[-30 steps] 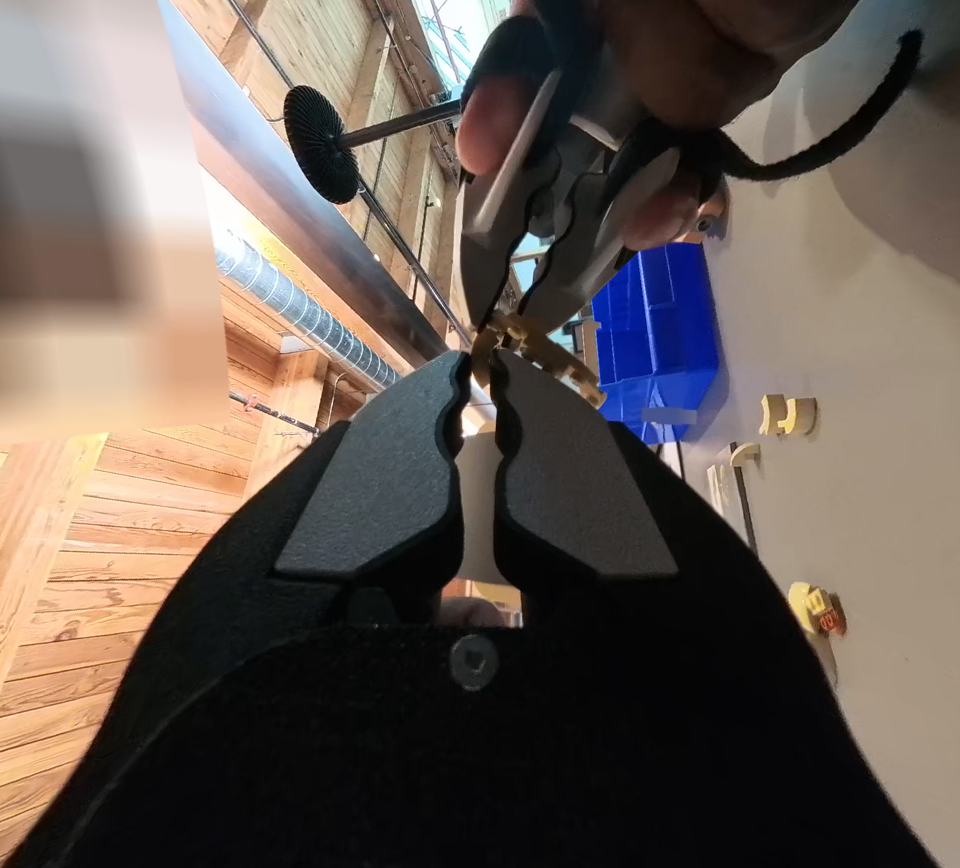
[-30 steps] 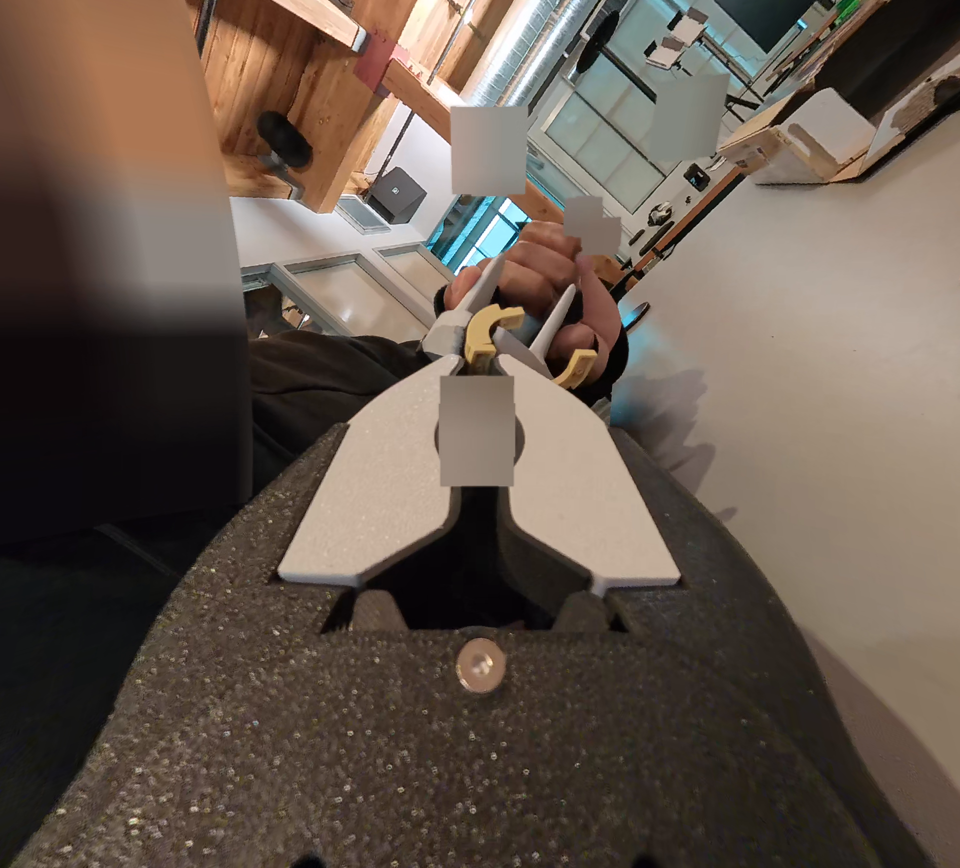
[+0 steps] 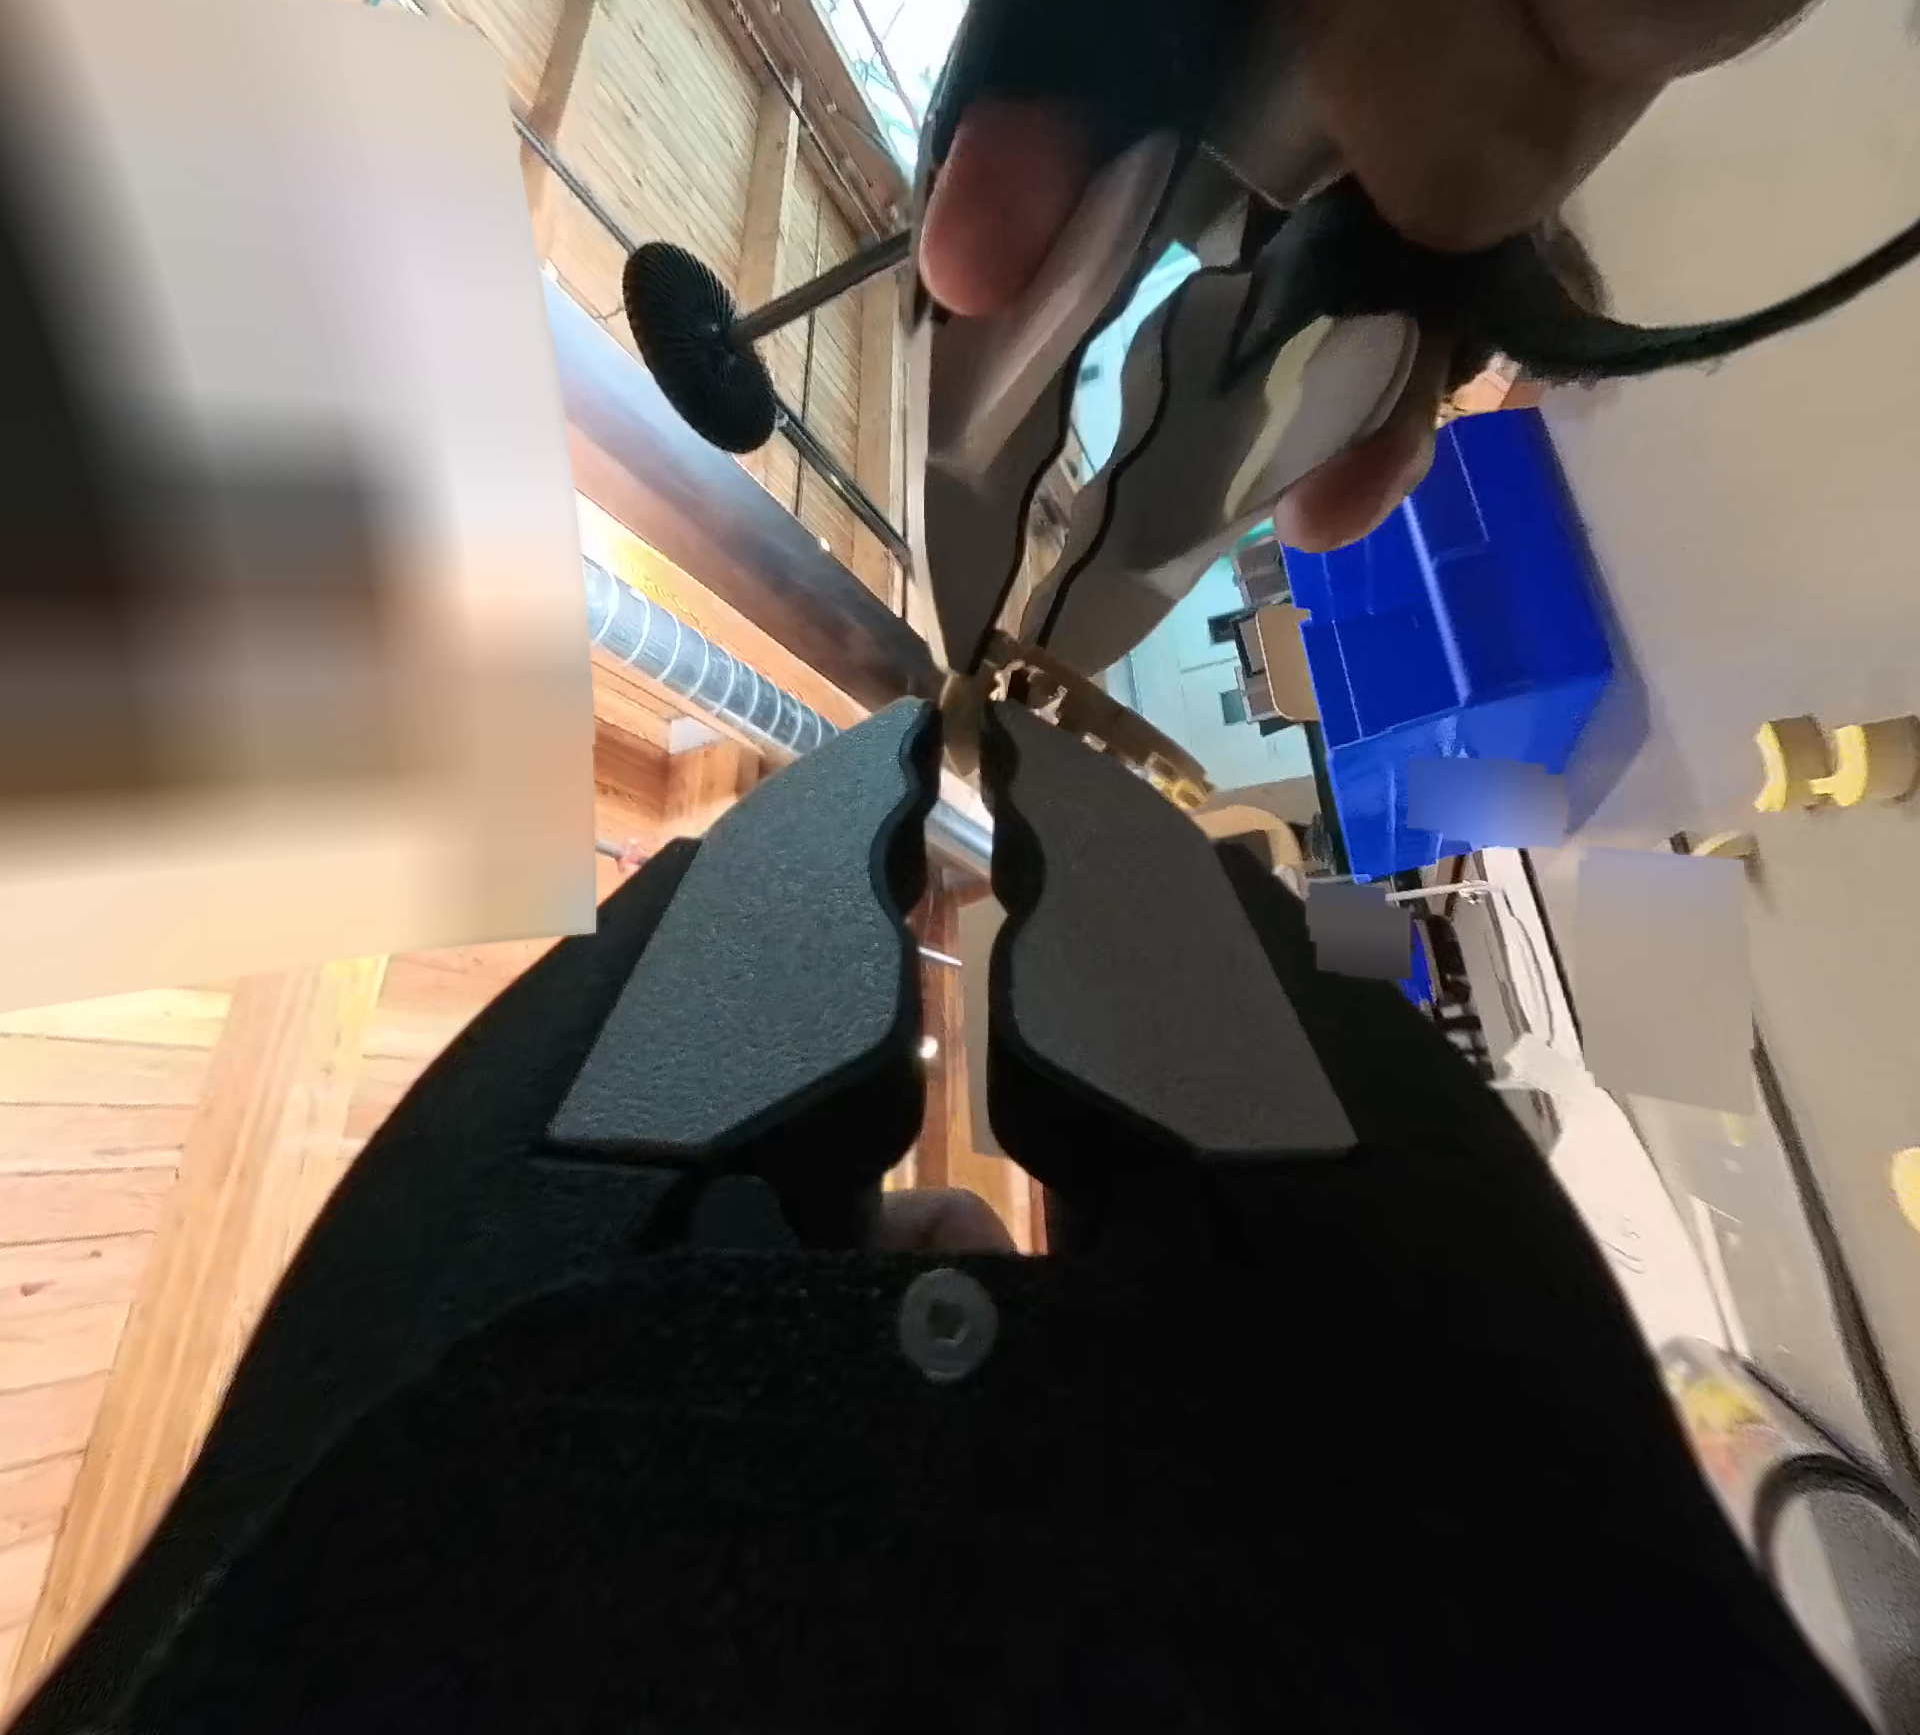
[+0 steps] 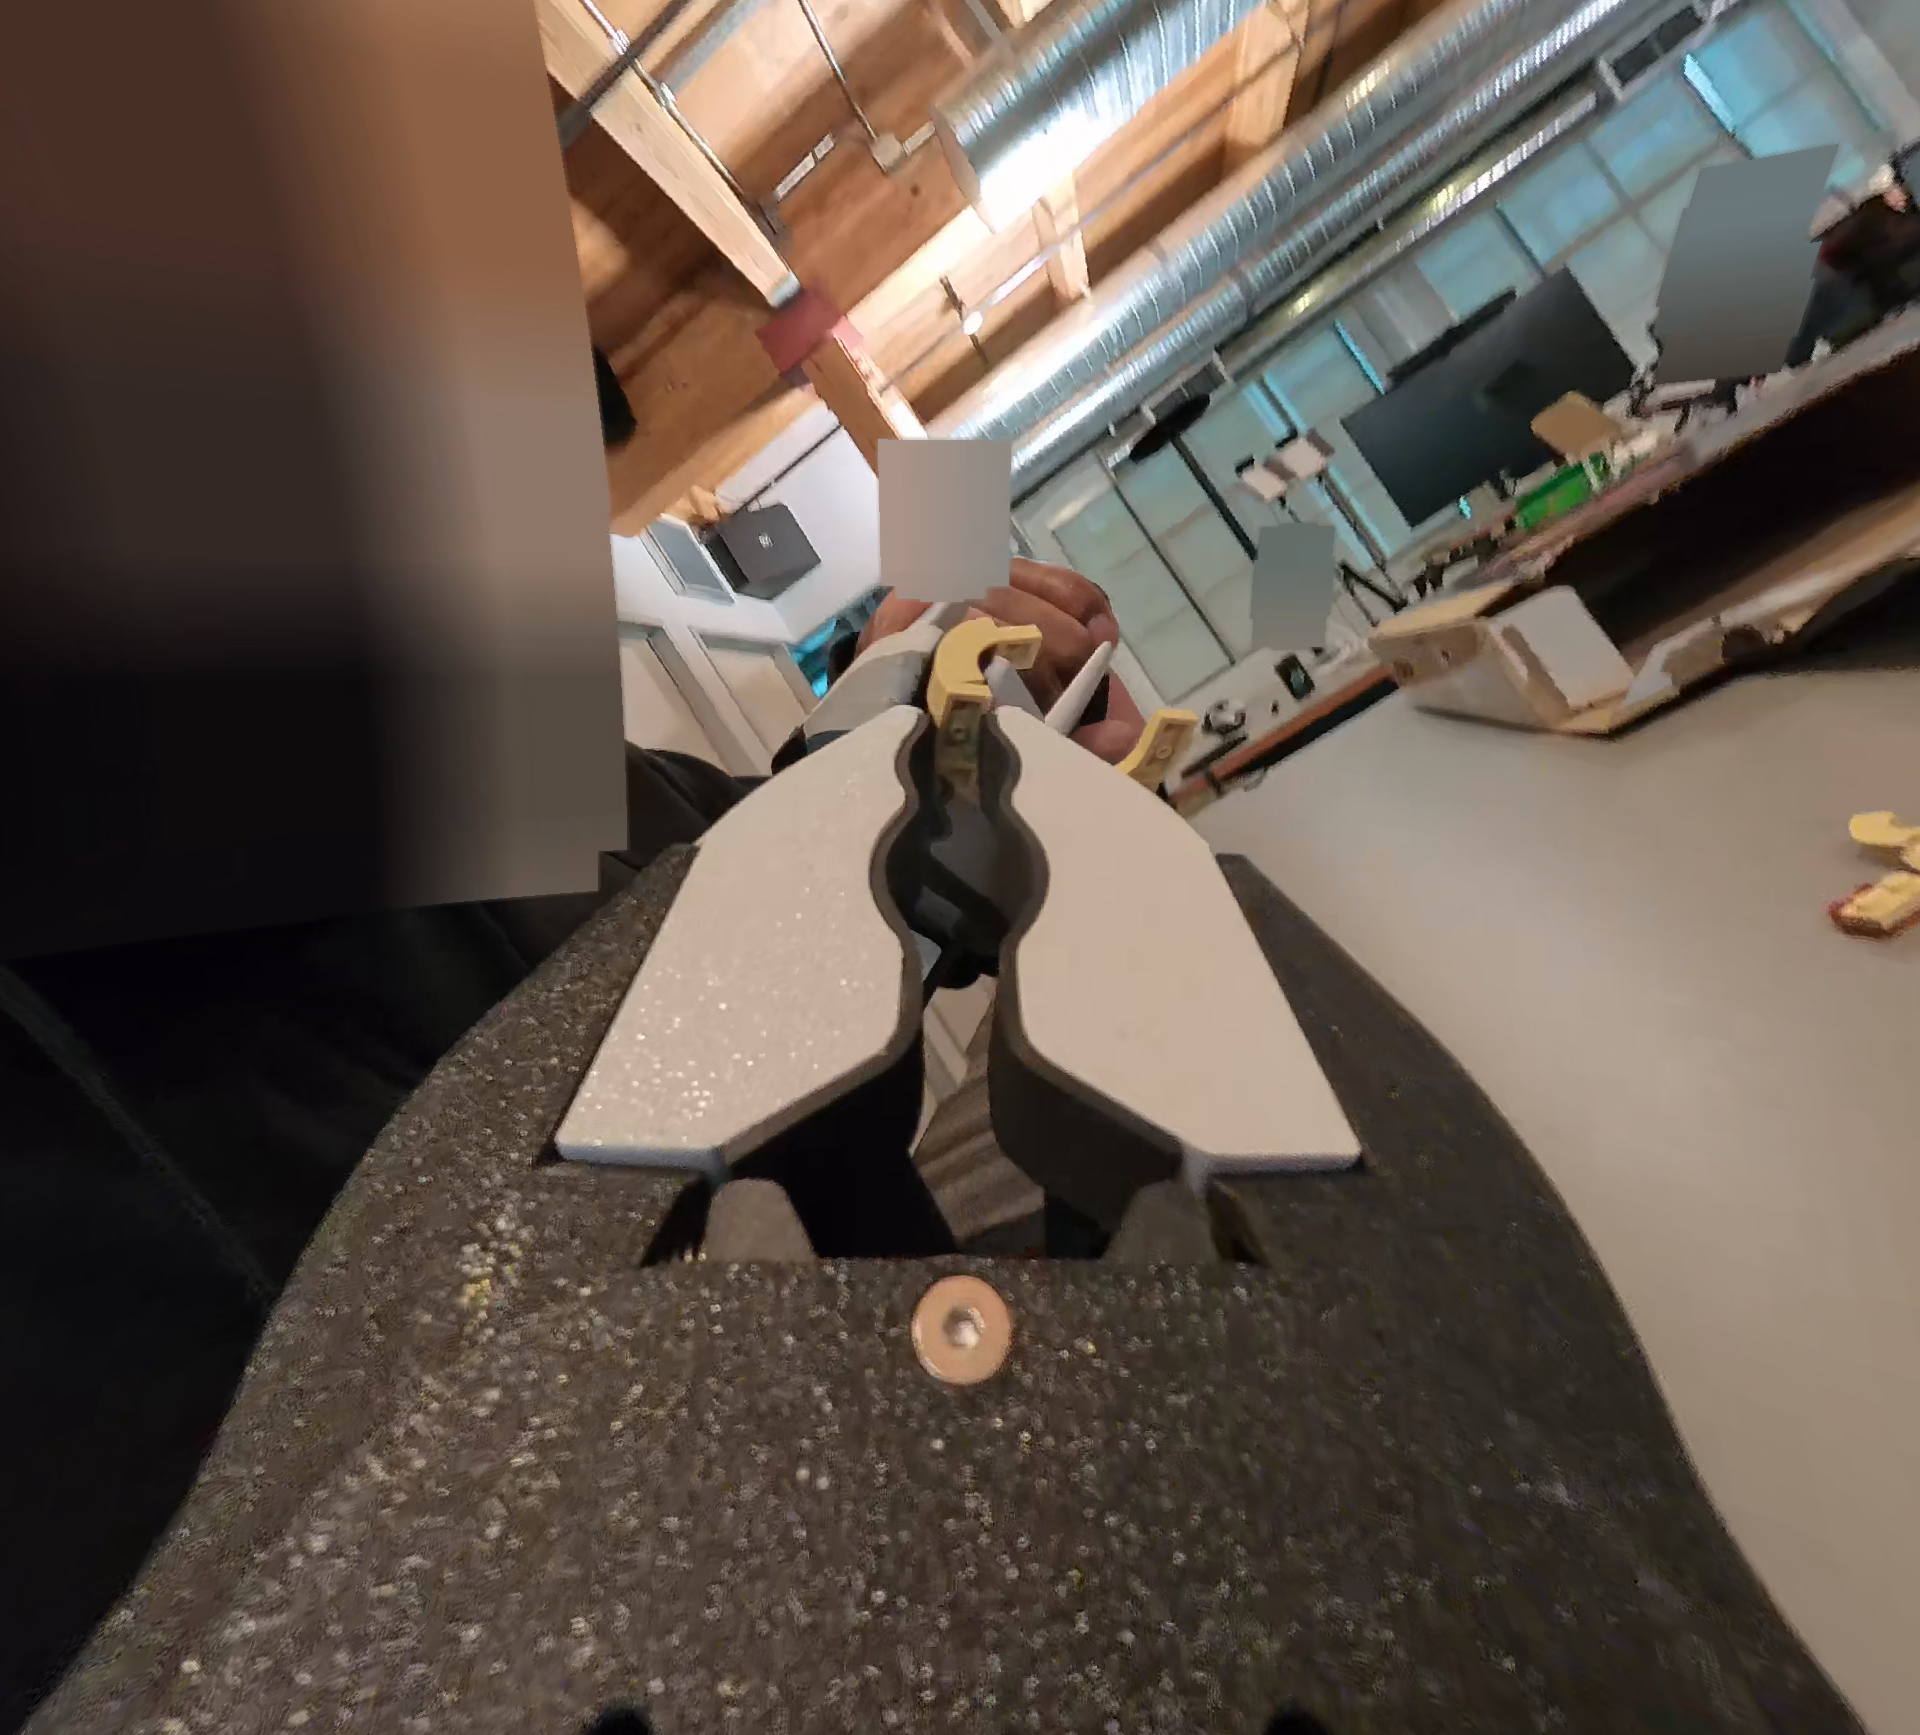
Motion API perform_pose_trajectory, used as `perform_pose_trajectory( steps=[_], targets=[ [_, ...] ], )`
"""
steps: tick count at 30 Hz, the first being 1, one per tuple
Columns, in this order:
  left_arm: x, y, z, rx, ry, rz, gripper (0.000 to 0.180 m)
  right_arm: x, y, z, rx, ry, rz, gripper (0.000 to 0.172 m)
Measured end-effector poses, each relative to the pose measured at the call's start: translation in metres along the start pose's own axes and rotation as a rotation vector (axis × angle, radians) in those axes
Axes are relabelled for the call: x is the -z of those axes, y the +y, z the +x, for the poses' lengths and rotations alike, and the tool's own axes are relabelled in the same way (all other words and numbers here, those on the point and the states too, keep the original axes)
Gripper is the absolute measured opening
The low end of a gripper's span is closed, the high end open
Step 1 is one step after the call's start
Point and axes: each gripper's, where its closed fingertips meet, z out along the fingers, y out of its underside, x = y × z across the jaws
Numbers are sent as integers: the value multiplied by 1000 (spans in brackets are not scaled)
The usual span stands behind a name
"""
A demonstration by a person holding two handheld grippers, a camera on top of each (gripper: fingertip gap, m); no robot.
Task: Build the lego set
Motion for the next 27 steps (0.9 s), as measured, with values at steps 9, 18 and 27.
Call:
perform_pose_trajectory(
  steps=[9, 18, 27],
  targets=[
    [-12, -12, -20, -49, 119, 162, 6, 6, -12, -22, 108, -84, 166, 7],
    [-19, -21, -24, -77, 152, 197, 6, 15, -15, -30, 115, -115, 189, 7],
    [-19, -25, -25, -134, 191, 248, 7, 18, -14, -33, 54, -169, 180, 7]
  ],
)
